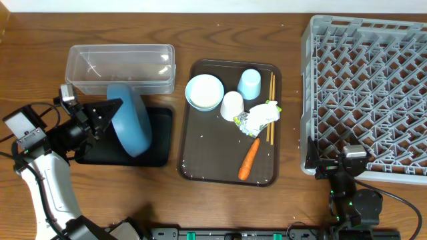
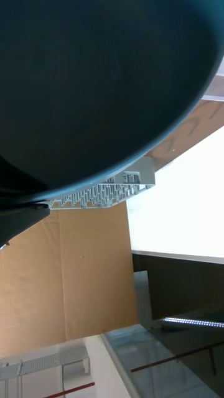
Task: Sort waste into correct bins and load items into the dishwasher rack
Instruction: 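Lift the blue plate left and tip the food scrap onto the black tray, then carry the blue plate back and set it on the brown tray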
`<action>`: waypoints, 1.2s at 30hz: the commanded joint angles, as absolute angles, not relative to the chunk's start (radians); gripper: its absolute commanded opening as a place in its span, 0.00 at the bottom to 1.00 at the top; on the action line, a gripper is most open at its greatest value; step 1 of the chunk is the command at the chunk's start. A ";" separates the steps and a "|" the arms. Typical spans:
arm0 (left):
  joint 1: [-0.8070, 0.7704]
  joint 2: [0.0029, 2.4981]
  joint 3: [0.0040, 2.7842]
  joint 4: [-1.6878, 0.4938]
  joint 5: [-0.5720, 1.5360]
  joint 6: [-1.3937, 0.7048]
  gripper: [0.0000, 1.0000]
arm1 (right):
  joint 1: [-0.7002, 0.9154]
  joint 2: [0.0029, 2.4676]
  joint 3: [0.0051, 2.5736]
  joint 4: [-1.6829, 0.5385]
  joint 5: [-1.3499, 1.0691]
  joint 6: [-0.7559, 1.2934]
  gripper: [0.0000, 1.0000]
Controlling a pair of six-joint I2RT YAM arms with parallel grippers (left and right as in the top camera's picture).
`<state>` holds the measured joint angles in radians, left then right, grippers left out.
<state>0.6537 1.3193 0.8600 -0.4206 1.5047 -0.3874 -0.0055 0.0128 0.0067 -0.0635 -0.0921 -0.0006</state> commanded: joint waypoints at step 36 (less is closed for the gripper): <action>-0.579 0.974 0.861 -0.495 0.084 -0.455 0.06 | -0.012 0.007 0.006 -0.068 -0.086 0.010 0.99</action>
